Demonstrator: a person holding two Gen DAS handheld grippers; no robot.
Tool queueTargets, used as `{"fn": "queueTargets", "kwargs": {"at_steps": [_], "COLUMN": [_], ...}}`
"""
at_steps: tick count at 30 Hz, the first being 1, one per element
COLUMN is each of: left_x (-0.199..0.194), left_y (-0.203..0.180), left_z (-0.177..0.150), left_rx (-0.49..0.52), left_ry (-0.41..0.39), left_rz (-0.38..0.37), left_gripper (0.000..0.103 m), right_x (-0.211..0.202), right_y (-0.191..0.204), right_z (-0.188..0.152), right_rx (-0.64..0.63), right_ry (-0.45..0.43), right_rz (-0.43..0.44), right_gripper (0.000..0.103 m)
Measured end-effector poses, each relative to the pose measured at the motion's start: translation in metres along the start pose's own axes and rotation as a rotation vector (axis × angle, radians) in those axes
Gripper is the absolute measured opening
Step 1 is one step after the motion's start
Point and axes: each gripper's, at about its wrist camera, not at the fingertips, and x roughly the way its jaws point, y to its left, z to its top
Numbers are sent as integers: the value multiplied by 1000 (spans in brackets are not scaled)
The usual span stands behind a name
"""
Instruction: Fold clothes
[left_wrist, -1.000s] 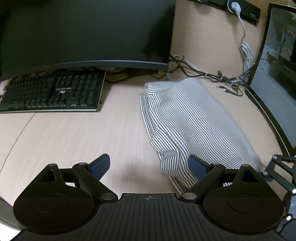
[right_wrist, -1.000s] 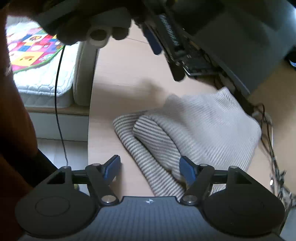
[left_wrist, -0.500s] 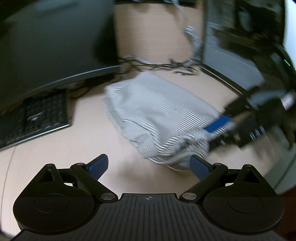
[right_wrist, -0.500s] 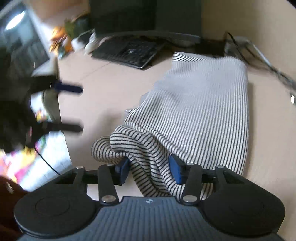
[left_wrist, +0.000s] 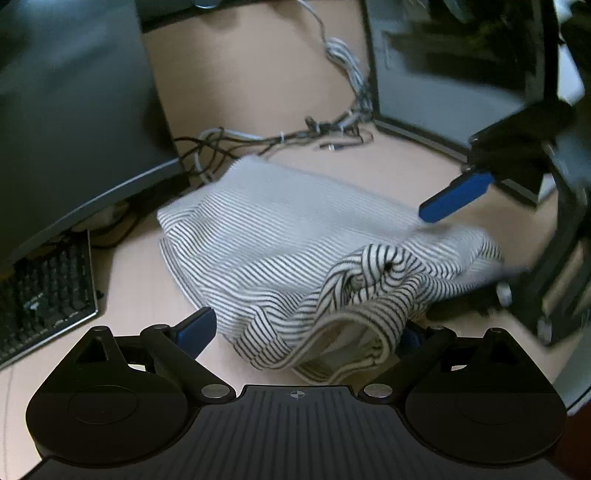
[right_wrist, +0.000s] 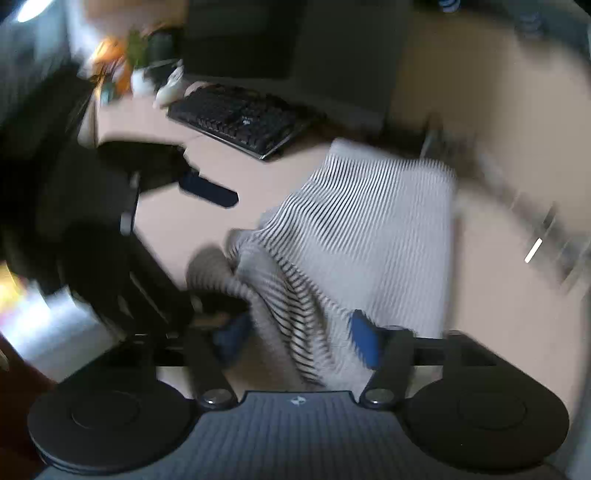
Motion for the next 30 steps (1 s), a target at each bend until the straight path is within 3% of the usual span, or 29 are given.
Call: {"fn": "queueTargets", "kwargs": {"at_steps": [3, 8, 9, 10, 11, 15, 18, 20, 22, 28, 30], "left_x": [2, 6, 5, 4, 3, -21, -39, -41, -35, 5, 21], "left_y": [9, 19, 22, 24, 27, 62, 105, 131, 145, 117, 107], "left_z": [6, 9, 8, 7, 7, 4, 0, -1, 1, 16, 20], "left_rx": [-62, -126, -138, -153, -167, -273, -373, -422, -444, -307, -285], "left_ry": [9, 23, 24, 24, 24, -10, -53, -66, -67, -63, -35], "left_rz": [-32, -65, -70, -77, -83, -160, -175, -166, -210, -378, -411], "left_gripper": [98, 98, 98, 98, 98, 98, 98, 98, 98, 96, 88], "right_x": [9, 39, 42, 44, 43, 34, 24, 16, 4, -42, -58], "right_y": [16, 26, 26, 25, 24, 13, 12, 19, 30, 62, 70], "right_z": [-11, -18, -16, -14, -11, 1, 9, 13, 19, 41, 53], "right_rx": [-165, -253, -267, -275, -272, -219, -190, -185, -194, -244, -277], "right_ry": [9, -25, -26, -17, -4, 46, 89, 123, 164, 278, 298], "right_rz": [-87, -192, -194, -181, -173, -145, -138, -119, -94, -47, -26], "right_gripper": [74, 74, 65, 43, 35, 29, 28, 27, 27, 27, 27]}}
